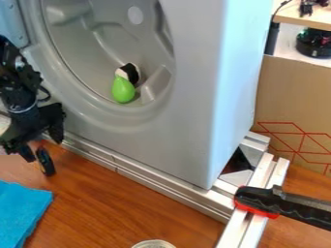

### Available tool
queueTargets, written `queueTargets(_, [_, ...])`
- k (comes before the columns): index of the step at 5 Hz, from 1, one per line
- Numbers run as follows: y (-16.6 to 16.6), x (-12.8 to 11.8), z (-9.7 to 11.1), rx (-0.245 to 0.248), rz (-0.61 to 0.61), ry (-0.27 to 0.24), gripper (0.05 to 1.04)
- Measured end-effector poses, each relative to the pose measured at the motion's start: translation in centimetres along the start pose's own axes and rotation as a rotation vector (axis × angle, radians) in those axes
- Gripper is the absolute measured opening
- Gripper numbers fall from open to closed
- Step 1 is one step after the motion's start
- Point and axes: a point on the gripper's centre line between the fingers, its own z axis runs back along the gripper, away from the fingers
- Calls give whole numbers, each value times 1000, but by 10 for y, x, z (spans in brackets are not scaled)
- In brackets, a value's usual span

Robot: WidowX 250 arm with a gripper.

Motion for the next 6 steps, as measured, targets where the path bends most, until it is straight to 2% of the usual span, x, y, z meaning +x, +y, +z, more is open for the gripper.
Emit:
queueTargets(1, [4, -1, 5, 25, -11, 9, 1009])
queueTargets(2, [-2, -10, 30, 46, -38, -13, 1003])
queueTargets(3, [0, -38, 45, 86, -146, 70, 1001])
queueTargets(4, [13, -59, 62, 175, -390, 273, 1001])
queueTargets(5, [39, -68, 72, 185, -679, 354, 1001])
queueTargets(6, [75, -48, 83, 97, -902, 304, 1001])
